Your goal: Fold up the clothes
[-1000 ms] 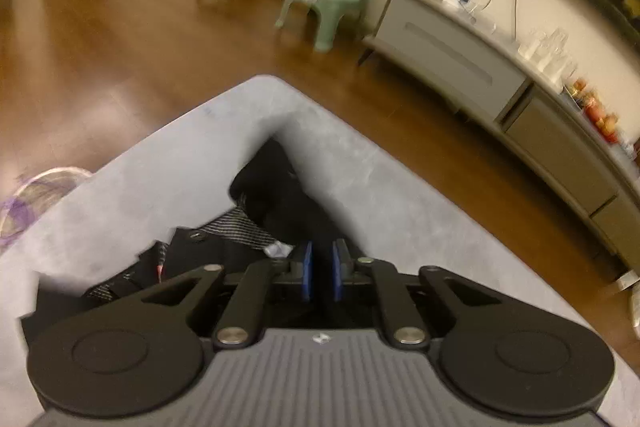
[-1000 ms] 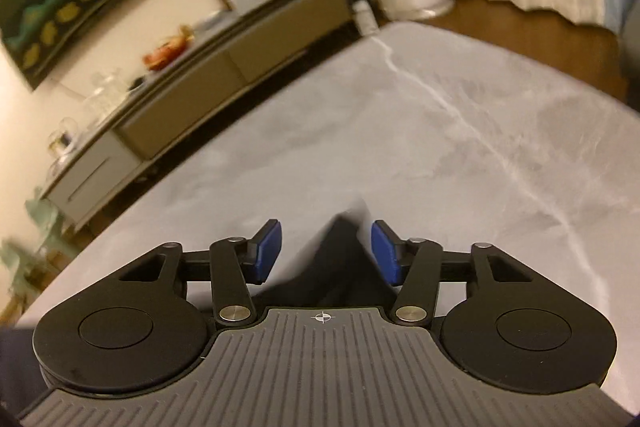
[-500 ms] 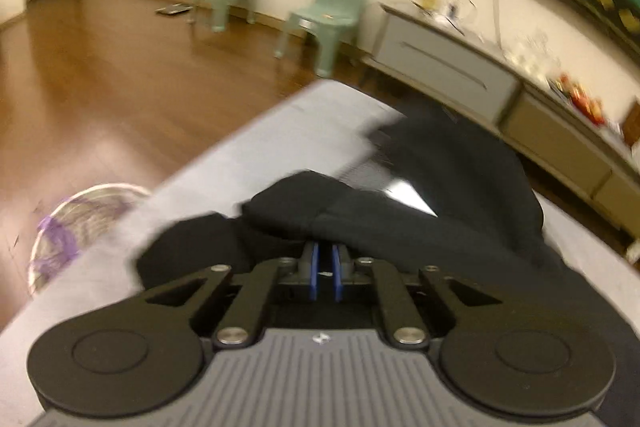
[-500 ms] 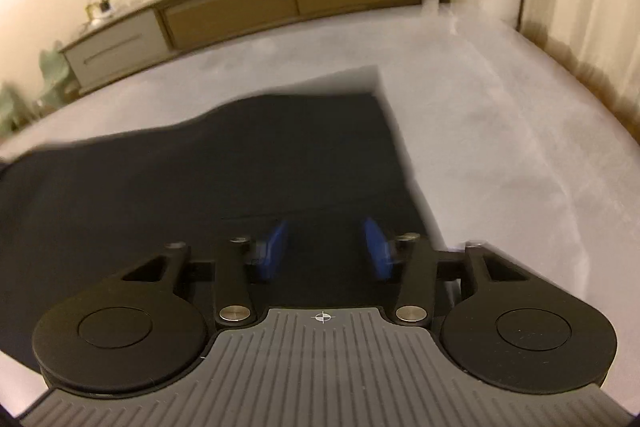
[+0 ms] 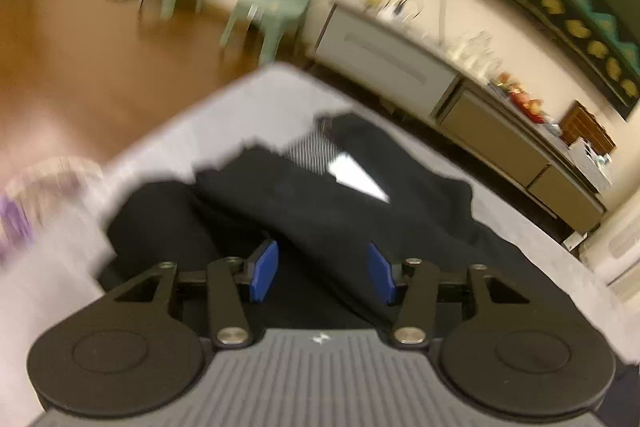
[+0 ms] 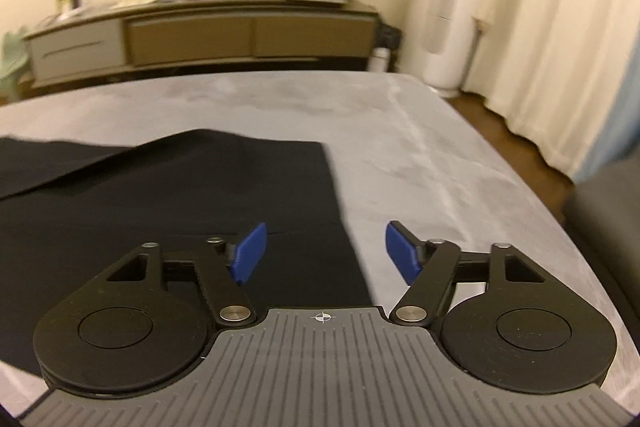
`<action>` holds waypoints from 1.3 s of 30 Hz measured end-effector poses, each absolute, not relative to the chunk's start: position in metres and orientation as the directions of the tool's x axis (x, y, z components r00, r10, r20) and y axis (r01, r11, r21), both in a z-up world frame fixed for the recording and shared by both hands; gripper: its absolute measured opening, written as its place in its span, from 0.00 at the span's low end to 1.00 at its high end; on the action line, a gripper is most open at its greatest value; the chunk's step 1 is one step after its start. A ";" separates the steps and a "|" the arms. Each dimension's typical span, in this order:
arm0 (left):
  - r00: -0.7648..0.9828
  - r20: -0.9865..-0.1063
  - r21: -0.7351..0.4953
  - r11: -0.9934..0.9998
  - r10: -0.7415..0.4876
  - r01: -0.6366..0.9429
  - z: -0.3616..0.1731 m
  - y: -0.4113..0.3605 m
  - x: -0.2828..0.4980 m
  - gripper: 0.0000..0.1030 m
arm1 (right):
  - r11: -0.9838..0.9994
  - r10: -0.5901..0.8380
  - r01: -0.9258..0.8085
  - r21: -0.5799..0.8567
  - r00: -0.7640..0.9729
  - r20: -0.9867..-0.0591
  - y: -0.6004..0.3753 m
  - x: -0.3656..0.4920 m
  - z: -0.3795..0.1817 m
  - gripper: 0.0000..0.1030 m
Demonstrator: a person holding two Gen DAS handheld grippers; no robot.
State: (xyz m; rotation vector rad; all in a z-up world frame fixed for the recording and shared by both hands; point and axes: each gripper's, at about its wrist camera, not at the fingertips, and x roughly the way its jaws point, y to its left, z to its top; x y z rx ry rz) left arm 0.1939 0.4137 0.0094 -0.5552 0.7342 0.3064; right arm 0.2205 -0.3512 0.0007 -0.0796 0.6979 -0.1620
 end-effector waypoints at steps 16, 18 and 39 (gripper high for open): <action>0.770 -0.628 -0.456 0.748 0.113 -0.482 0.041 0.436 0.374 0.48 | 0.991 -0.128 0.051 -0.126 0.660 -0.741 -0.363 0.266 -0.035 0.89; 0.769 -0.629 -0.422 0.779 0.117 -0.464 0.040 0.428 0.357 0.49 | 0.989 -0.130 0.034 -0.144 0.662 -0.738 -0.362 0.263 -0.034 0.89; 0.689 -0.695 -0.490 0.567 0.204 -0.662 0.035 0.438 0.076 0.56 | 0.993 -0.103 0.025 -0.119 0.696 -0.711 -0.394 0.247 -0.035 0.70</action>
